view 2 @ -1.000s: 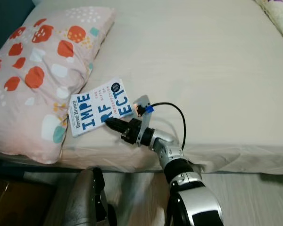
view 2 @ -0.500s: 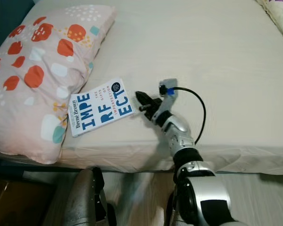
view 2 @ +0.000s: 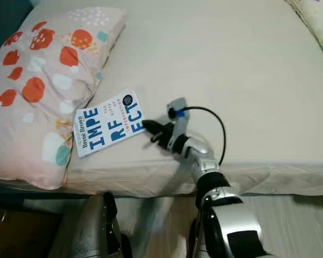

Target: Clean up the room

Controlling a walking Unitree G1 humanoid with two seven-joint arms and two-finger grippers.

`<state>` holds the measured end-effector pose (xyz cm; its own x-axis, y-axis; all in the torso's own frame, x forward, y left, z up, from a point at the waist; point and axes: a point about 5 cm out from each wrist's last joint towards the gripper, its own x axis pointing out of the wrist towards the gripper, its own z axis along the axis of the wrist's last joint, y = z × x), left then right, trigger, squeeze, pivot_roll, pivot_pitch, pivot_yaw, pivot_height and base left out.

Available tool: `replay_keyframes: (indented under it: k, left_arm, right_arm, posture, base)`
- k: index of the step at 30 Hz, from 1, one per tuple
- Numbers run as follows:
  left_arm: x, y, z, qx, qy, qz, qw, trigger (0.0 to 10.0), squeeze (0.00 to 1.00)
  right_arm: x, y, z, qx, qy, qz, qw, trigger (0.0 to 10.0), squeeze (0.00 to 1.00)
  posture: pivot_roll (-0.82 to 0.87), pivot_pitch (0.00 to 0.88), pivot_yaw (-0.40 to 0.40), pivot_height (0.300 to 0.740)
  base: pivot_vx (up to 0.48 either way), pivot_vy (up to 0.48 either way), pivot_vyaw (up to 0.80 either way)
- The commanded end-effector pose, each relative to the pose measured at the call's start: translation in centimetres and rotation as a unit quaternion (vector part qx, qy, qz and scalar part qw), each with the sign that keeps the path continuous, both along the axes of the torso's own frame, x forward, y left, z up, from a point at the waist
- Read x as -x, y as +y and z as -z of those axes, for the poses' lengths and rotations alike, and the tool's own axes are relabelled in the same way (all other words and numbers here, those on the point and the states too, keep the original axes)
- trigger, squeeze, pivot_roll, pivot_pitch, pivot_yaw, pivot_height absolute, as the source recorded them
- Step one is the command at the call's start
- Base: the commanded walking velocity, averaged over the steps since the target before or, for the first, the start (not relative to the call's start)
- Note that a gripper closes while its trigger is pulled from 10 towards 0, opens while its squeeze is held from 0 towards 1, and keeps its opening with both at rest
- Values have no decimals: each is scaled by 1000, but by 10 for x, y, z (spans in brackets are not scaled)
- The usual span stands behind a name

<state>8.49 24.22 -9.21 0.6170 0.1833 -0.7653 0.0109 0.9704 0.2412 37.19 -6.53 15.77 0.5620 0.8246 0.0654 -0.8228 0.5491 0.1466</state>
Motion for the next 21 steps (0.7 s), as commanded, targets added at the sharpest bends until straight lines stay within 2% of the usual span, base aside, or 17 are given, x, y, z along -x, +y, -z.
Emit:
replay_keyframes:
  k: [1,3,5,10,12,14,16,18,21]
  left_arm:
    - [19,-1,6,2,34,-3,999,10000,0]
    - [18,-2,6,3,34,-4,999,10000,0]
    - [18,-2,6,3,34,-4,999,10000,0]
    - [17,-4,6,4,35,-5,999,10000,0]
    - [15,-6,7,6,35,-6,999,10000,0]
    - [14,-6,7,6,35,-6,999,10000,0]
    - [14,-6,7,7,35,-6,999,10000,0]
    - [14,-6,7,7,35,-6,999,10000,0]
    - [14,-6,7,7,35,-6,999,10000,0]
  right_arm:
    - [8,5,15,12,26,-31,999,10000,0]
    - [14,7,19,19,27,-65,997,10000,0]
    - [14,7,19,19,27,-65,997,10000,0]
    - [21,9,20,7,34,-112,993,10000,0]
    - [27,10,21,-1,41,-157,987,10000,0]
    - [27,10,19,-5,36,-159,987,10000,0]
    - [19,5,9,-30,10,-111,993,10000,0]
    - [19,5,9,-30,10,-111,993,10000,0]
    - [-4,-17,-8,-60,-6,44,997,10000,0]
  posture:
    - [182,443,3,520]
    - [173,433,-2,520]
    - [173,433,-2,520]
    - [164,429,-6,520]
    - [159,427,-8,520]
    - [156,430,-7,520]
    - [156,431,-8,520]
    - [156,431,-8,520]
    - [156,431,-6,520]
  base:
    - [0,0,0]
    - [0,0,0]
    - [0,0,0]
    - [0,0,0]
    - [0,0,0]
    - [0,0,0]
    - [0,0,0]
    - [0,0,0]
    - [0,0,0]
